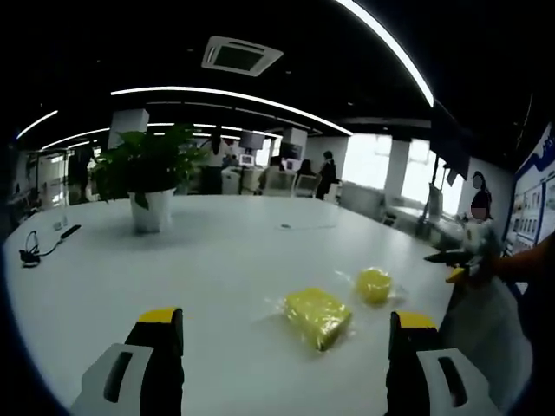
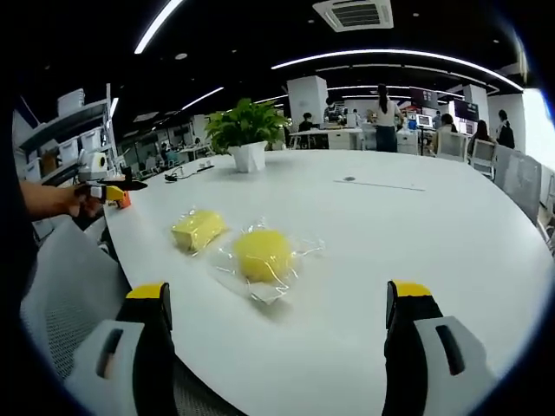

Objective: Compare the silicone blocks by pressing each to a similar depth, holding the contact briefly, and releasing to observe deformation and rebound differences across the visible hardness samples.

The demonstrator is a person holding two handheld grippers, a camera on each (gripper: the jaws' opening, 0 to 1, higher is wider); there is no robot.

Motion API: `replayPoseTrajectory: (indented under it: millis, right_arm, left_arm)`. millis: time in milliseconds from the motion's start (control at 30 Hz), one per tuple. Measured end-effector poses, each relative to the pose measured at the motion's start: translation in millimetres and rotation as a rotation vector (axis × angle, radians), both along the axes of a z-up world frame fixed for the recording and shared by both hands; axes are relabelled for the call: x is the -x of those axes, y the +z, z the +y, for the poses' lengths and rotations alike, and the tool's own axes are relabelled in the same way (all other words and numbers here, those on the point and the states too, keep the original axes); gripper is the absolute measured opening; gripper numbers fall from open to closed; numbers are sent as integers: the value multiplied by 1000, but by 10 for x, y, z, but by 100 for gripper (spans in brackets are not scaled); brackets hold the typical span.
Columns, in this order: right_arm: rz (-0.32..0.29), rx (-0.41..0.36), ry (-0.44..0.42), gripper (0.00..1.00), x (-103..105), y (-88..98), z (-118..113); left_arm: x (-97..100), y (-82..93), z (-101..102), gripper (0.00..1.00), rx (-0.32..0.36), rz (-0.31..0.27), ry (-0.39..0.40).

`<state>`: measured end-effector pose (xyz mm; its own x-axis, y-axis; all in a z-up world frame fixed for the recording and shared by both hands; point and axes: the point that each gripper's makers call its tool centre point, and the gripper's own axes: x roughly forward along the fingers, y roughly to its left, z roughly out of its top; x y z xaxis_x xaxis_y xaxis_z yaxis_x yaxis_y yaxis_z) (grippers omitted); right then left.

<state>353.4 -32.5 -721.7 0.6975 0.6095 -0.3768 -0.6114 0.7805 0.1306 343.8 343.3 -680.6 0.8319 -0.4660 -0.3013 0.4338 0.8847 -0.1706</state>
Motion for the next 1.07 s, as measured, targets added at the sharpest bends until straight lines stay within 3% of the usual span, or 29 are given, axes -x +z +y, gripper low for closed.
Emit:
replayPoseTrajectory:
  millis: [300,967,1067]
  right_arm:
    - [25,7,-2,96,15,-31,23]
    - [-5,43,-13,96,-23,-29,27]
    - [28,6,-37,96,-17,-77,0]
  left_arm:
    - [4,6,24,100,-3,-7,6]
    - [-50,33,27,100,-18,-13,4]
    - [-67,39,58,100,-10,-16,16]
